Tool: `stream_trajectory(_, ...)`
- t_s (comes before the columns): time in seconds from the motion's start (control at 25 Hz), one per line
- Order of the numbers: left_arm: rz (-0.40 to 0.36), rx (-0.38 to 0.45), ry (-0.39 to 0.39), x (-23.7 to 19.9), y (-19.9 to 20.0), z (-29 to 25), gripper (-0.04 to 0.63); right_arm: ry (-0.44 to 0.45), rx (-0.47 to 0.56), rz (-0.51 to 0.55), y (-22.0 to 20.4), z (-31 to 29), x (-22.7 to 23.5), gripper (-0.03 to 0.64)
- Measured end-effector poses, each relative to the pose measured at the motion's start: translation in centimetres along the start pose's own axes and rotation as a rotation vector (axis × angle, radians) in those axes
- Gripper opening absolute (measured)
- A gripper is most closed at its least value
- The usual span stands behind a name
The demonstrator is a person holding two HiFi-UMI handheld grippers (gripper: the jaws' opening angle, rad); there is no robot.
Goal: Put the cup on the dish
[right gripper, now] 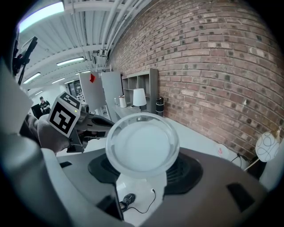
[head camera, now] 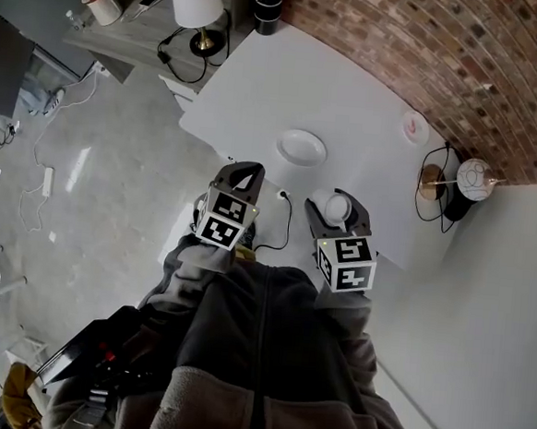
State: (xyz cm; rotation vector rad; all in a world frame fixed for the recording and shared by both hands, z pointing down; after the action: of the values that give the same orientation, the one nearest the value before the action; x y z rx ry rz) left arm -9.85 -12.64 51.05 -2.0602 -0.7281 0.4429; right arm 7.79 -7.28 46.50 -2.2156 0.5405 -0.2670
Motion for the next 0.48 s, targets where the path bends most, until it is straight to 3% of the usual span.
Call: stream_trajectory(0.48, 0.049, -0.028, -0.018, -0.5, -1.9, -4.8, 0.005, 0.042, -0.035, 0.001, -2.3, -4.7, 1.4, 0.255)
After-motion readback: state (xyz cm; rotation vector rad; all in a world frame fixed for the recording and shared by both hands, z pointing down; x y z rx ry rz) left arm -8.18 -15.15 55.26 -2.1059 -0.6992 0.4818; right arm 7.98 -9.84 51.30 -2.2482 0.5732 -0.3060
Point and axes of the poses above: the fingertips, and each gripper's own axes: z backward along the fingers, x to its right, y out of its top, the point moved 6 cm from there along z, backward along the fingers
